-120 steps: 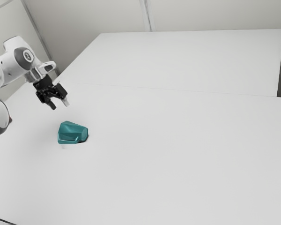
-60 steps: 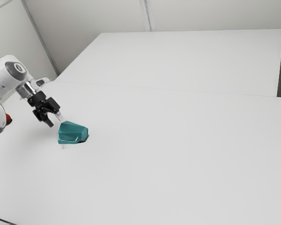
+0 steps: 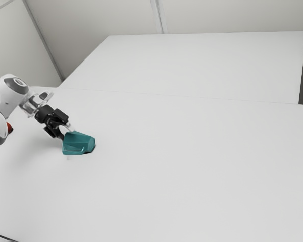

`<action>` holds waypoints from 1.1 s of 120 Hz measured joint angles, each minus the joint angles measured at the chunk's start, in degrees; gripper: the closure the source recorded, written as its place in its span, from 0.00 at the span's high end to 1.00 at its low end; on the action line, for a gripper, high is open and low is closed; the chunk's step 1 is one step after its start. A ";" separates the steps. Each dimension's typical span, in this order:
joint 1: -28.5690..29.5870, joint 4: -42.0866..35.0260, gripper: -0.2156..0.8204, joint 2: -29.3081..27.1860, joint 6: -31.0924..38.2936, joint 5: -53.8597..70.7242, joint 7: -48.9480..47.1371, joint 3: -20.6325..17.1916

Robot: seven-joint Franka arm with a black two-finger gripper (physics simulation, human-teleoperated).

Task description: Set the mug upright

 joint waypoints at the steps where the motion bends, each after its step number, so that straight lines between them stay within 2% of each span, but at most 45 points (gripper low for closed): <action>1: 0.00 -0.12 0.79 0.01 -0.01 -0.16 0.06 0.01; 12: 0.02 -1.03 0.78 0.06 -0.09 -1.52 0.69 0.06; 20: 0.02 -1.66 0.74 0.08 -0.13 -2.42 1.07 0.08; 34: 0.32 -1.88 0.58 0.01 -0.18 -3.42 1.57 0.09; 54: 0.44 -2.26 0.28 0.01 -0.21 -4.35 2.09 0.09; 68: 0.40 -2.89 0.17 -0.01 -0.13 -5.29 2.38 0.08; 94: -0.41 -3.08 0.09 -0.45 0.34 -6.73 2.51 0.03; 132: -3.23 -3.57 0.05 -3.16 0.92 -7.65 1.40 -0.27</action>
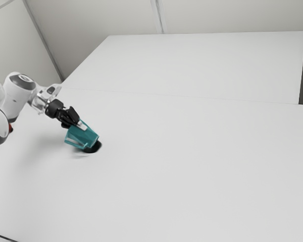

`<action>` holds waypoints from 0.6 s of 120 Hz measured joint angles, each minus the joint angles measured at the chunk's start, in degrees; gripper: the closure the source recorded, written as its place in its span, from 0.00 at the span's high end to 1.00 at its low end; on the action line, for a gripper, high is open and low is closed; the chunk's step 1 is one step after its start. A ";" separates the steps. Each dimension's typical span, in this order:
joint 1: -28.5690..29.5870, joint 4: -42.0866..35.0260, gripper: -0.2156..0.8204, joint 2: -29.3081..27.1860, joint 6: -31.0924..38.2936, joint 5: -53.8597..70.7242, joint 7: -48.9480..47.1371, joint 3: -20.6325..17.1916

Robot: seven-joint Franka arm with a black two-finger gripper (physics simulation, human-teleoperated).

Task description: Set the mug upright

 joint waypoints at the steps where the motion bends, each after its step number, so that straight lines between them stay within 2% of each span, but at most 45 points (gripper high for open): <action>1: -0.07 -0.02 0.05 -0.09 0.02 0.02 -0.05 0.01; 36: -6.73 -4.89 0.04 -6.49 5.11 5.46 -2.73 0.46; 52: -10.64 -11.54 0.04 -11.43 10.39 9.59 -4.25 0.65; 72: -16.37 -17.92 0.04 -16.78 16.56 15.55 -6.85 2.79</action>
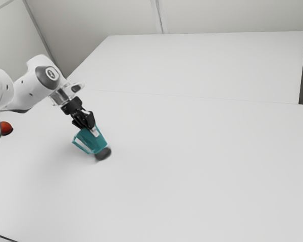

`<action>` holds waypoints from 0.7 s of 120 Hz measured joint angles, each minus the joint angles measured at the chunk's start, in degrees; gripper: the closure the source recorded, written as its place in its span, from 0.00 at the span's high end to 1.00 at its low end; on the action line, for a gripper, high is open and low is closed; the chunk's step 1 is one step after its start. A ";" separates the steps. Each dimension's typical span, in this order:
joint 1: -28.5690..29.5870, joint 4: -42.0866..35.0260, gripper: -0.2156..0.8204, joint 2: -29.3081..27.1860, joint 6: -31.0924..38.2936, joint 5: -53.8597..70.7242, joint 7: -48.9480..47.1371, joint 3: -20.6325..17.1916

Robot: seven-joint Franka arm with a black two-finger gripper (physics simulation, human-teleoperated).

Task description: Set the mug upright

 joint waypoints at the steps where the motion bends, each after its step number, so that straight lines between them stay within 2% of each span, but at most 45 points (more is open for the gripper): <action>1: -0.23 -0.25 0.04 -0.22 0.29 0.28 -0.14 0.09; 35: -8.15 -5.36 0.04 -5.25 7.62 13.05 -7.49 0.87; 71: -13.17 -12.26 0.04 -8.45 13.74 19.47 -17.25 1.41; 84: -15.88 -13.94 0.04 -9.38 15.38 22.50 -21.05 2.68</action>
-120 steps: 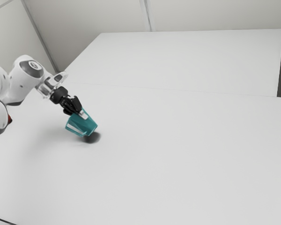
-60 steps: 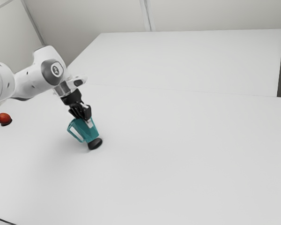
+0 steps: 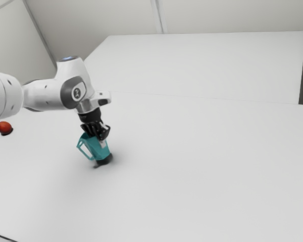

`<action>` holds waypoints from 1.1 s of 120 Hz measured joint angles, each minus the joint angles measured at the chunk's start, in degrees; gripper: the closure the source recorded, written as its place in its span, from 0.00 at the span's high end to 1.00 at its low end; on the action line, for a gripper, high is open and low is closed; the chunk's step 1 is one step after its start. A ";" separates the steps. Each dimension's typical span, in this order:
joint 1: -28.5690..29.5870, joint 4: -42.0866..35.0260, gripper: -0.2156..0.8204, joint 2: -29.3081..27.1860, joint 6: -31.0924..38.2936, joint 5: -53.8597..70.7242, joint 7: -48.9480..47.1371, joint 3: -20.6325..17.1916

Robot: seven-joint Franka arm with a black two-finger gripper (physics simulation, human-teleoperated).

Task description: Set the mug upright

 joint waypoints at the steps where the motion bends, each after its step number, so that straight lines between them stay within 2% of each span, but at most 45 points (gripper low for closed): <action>1: -0.10 -0.15 0.04 -0.06 0.13 0.18 -0.29 0.04; 83: -2.59 -2.02 0.04 1.85 4.68 6.56 -16.83 0.31; 109: -2.92 -1.66 0.47 1.88 4.93 6.89 -18.85 0.33; 120: -3.22 -0.88 0.58 1.68 4.94 7.78 -19.50 0.34; 132: -3.72 -0.03 0.66 1.14 4.86 8.28 -20.11 0.33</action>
